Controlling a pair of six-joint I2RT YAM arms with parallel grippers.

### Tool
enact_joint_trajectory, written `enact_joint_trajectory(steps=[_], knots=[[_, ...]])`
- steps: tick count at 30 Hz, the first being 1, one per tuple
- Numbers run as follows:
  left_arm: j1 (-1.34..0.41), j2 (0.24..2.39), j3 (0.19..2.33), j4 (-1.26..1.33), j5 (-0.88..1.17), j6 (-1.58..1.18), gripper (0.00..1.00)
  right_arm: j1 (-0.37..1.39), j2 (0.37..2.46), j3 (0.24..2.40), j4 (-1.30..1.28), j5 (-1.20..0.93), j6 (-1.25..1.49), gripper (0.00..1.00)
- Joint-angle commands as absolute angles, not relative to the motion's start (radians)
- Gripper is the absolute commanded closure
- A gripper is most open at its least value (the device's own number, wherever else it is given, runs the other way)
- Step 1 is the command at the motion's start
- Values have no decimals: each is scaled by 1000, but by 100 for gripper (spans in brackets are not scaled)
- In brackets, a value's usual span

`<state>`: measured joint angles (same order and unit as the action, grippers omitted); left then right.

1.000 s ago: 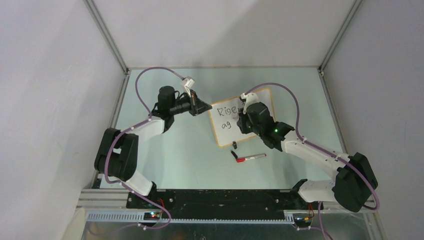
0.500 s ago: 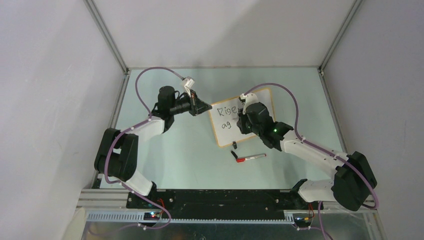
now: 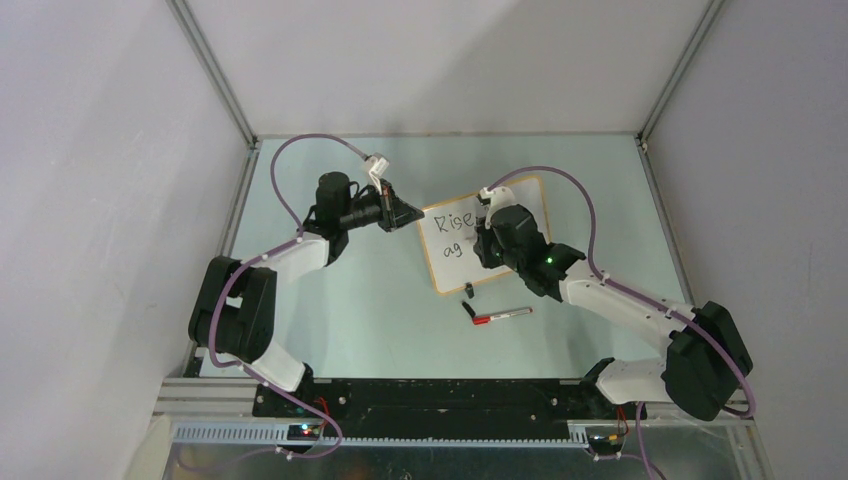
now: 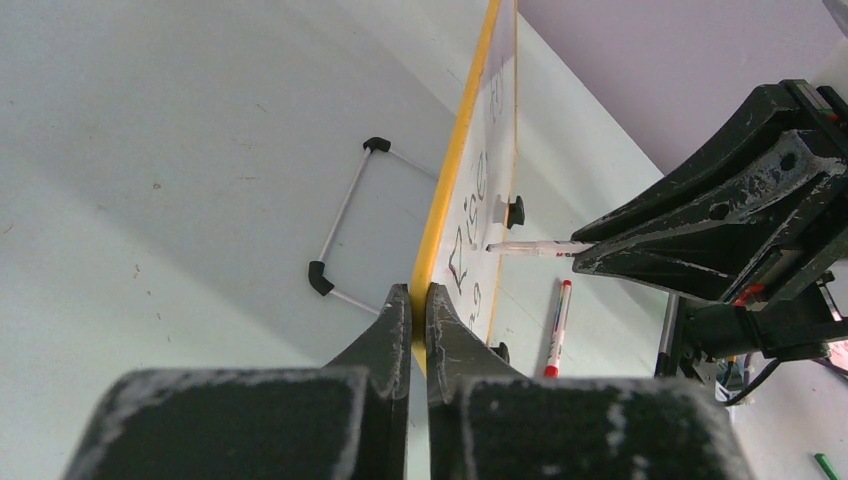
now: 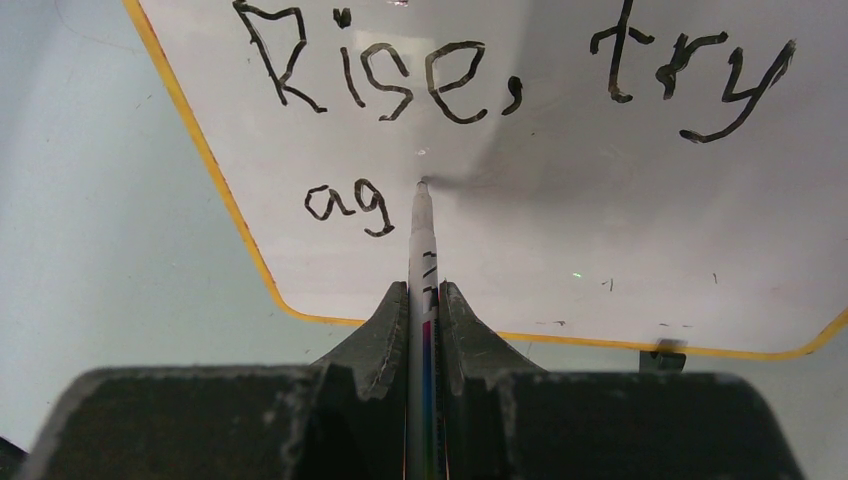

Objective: Write a sentence on the whiteboard

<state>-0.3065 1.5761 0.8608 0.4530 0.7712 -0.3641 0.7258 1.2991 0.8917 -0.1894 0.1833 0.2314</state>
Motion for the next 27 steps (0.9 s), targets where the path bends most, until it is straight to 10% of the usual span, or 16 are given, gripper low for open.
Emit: enact_joint_trajectory(steps=[1, 27], knots=[[-324, 1555, 885, 393, 749, -308, 97, 716, 1304, 893, -154, 191, 222, 100], [-327, 1551, 885, 392, 747, -305, 98, 703, 1327, 902, -143, 161, 226, 100]])
